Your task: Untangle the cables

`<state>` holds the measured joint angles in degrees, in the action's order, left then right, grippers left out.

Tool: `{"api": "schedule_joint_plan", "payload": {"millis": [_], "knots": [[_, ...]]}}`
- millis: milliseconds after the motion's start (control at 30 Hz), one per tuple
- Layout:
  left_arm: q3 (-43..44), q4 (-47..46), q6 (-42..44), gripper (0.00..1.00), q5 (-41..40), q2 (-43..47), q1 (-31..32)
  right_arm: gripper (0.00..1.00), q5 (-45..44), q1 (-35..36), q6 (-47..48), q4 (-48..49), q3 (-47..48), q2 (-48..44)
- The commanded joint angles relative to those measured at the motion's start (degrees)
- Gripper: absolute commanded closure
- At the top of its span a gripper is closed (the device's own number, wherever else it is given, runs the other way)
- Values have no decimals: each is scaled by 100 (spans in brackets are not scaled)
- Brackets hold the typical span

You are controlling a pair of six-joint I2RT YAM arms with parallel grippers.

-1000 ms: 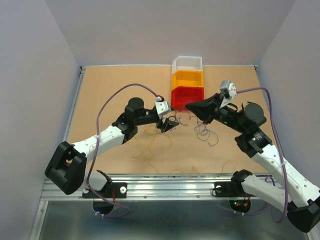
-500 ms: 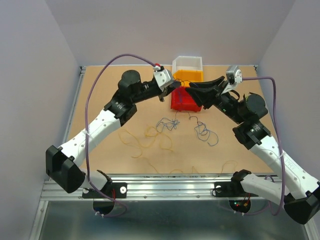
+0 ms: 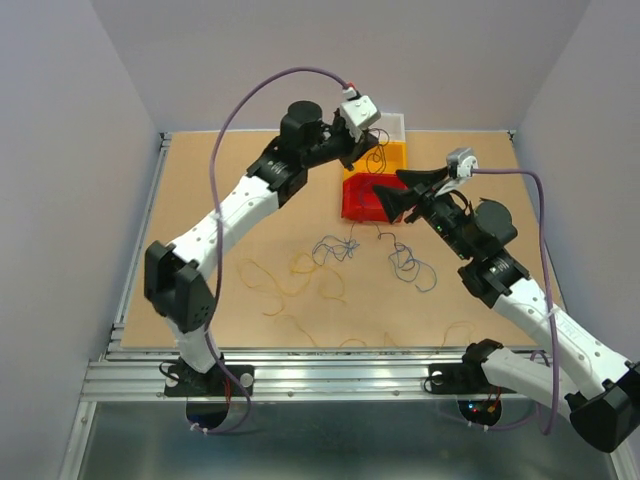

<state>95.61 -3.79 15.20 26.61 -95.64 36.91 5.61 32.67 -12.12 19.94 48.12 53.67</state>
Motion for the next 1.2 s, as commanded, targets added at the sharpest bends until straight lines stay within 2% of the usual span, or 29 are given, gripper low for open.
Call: {"api": "schedule_joint_plan", "payload": {"millis": [0, 133, 300, 533, 800, 1033, 1167], "knots": [[808, 369, -158, 100, -51, -850, -122, 26, -1006, 21, 17, 124, -153, -93], [1573, 686, -70, 100, -200, -1763, -175, 25, -2068, 29, -150, -25, -548, -601], [1549, 687, 184, 100, -323, -2213, -219, 25, -2880, 21, -229, -272, -882, -1375], [1039, 467, 431, 100, -719, -2486, -219, 25, -2995, 29, -291, -465, -1147, -2114], [1170, 599, 387, 100, -481, -2899, -201, 25, -2899, 29, -344, -738, -1015, -1966], [1126, 581, 527, 100, -1051, -3110, 53, 25, -2793, 29, -405, -738, -1015, -1948], [1117, 625, 712, 100, -1447, -3250, 404, 25, -2811, 21, -405, -746, -1033, -1957]]}}
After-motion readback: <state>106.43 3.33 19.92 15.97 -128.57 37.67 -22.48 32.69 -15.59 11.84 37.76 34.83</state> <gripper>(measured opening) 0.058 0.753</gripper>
